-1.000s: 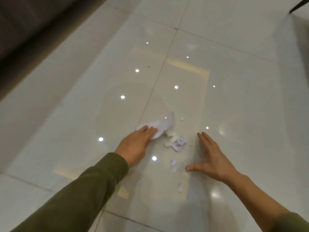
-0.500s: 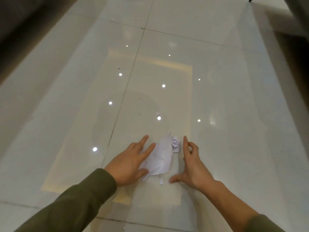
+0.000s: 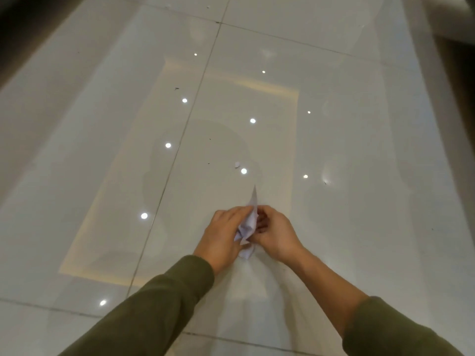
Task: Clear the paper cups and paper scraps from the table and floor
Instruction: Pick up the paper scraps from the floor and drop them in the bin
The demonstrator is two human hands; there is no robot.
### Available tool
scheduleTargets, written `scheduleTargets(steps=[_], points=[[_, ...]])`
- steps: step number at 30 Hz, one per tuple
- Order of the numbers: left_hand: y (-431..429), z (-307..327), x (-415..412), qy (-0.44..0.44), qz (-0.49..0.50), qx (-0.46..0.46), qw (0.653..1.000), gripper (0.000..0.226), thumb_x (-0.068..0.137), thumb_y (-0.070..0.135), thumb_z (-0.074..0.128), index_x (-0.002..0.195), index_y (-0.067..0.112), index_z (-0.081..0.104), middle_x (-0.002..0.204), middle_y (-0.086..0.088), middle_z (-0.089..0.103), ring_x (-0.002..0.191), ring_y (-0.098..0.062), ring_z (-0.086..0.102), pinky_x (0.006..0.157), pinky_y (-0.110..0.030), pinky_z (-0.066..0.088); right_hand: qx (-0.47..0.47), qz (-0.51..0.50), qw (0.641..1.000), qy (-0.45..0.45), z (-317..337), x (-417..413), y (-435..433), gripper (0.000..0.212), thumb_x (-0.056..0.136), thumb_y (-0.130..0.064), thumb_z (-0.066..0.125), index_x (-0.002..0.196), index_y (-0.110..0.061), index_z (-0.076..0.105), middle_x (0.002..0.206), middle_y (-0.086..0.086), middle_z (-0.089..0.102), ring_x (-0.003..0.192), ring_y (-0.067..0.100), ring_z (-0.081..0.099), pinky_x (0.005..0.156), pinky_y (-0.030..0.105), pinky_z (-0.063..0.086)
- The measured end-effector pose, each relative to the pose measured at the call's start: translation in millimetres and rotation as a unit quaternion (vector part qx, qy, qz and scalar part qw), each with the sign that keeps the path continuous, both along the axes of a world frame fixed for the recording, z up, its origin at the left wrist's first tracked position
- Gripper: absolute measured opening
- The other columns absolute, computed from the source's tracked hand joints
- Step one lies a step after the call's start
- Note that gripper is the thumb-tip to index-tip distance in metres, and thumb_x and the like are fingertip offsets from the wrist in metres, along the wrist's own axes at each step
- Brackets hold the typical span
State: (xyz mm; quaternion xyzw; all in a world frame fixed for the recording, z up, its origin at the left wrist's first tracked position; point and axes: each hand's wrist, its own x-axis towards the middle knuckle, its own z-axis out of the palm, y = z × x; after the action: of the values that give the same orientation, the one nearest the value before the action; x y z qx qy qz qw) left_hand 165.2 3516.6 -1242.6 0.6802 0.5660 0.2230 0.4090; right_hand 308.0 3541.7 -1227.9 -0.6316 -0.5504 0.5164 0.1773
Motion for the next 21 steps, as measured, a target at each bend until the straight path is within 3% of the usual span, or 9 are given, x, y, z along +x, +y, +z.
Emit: scheduleTargets(steps=[3, 5, 7, 11, 18, 21], points=[[15, 24, 0, -0.036, 0.056, 0.053, 0.996, 0.053, 0.078, 0.005, 0.069, 0.128, 0.015, 0.056, 0.127, -0.003, 0.058, 0.116, -0.019, 0.05, 0.101, -0.026, 0.039, 0.028, -0.04, 0.998, 0.026, 24, -9, 21, 0.036, 0.066, -0.001, 0.078, 0.083, -0.025, 0.057, 0.082, -0.002, 0.066, 0.081, 0.016, 0.066, 0.079, 0.033, 0.055], [28, 55, -7, -0.059, 0.104, 0.091, 0.989, 0.054, 0.073, 0.003, 0.074, 0.124, 0.015, 0.059, 0.116, 0.005, 0.06, 0.104, -0.001, 0.05, 0.091, -0.003, 0.035, 0.057, -0.02, 0.997, 0.04, 56, -15, 42, 0.035, 0.065, 0.0, 0.079, 0.084, -0.022, 0.06, 0.082, 0.0, 0.066, 0.079, 0.016, 0.065, 0.077, 0.033, 0.054], [43, 87, -17, -0.068, 0.133, 0.121, 0.981, 0.059, 0.07, 0.003, 0.077, 0.125, 0.016, 0.059, 0.101, 0.02, 0.054, 0.09, 0.015, 0.045, 0.077, 0.009, 0.029, 0.092, 0.027, 0.995, 0.04, 90, -24, 65, 0.036, 0.064, 0.001, 0.078, 0.09, -0.016, 0.061, 0.081, -0.002, 0.066, 0.074, 0.014, 0.064, 0.073, 0.029, 0.055], [50, 164, -44, -0.052, 0.197, 0.128, 0.971, 0.059, 0.074, 0.01, 0.075, 0.127, 0.029, 0.055, 0.097, 0.023, 0.051, 0.085, 0.033, 0.041, 0.068, 0.011, 0.03, 0.132, 0.142, 0.979, 0.06, 174, -53, 95, 0.038, 0.064, -0.001, 0.08, 0.093, -0.015, 0.059, 0.081, -0.007, 0.064, 0.067, 0.009, 0.064, 0.066, 0.022, 0.055], [7, 279, -109, 0.026, 0.274, 0.172, 0.946, 0.055, 0.072, 0.011, 0.077, 0.12, 0.031, 0.06, 0.098, 0.021, 0.06, 0.082, 0.019, 0.053, 0.066, 0.004, 0.039, 0.177, 0.235, 0.943, 0.157, 265, -131, 73, 0.043, 0.064, -0.001, 0.08, 0.099, -0.013, 0.058, 0.083, -0.008, 0.064, 0.074, 0.007, 0.064, 0.062, 0.013, 0.053], [-32, 323, -142, 0.033, 0.316, 0.17, 0.933, 0.061, 0.071, 0.01, 0.078, 0.125, 0.029, 0.058, 0.109, 0.015, 0.062, 0.094, 0.008, 0.056, 0.078, -0.003, 0.04, 0.181, 0.279, 0.923, 0.194, 308, -169, 43, 0.043, 0.064, -0.003, 0.081, 0.1, -0.012, 0.062, 0.085, -0.008, 0.067, 0.075, 0.005, 0.066, 0.062, 0.013, 0.053]])
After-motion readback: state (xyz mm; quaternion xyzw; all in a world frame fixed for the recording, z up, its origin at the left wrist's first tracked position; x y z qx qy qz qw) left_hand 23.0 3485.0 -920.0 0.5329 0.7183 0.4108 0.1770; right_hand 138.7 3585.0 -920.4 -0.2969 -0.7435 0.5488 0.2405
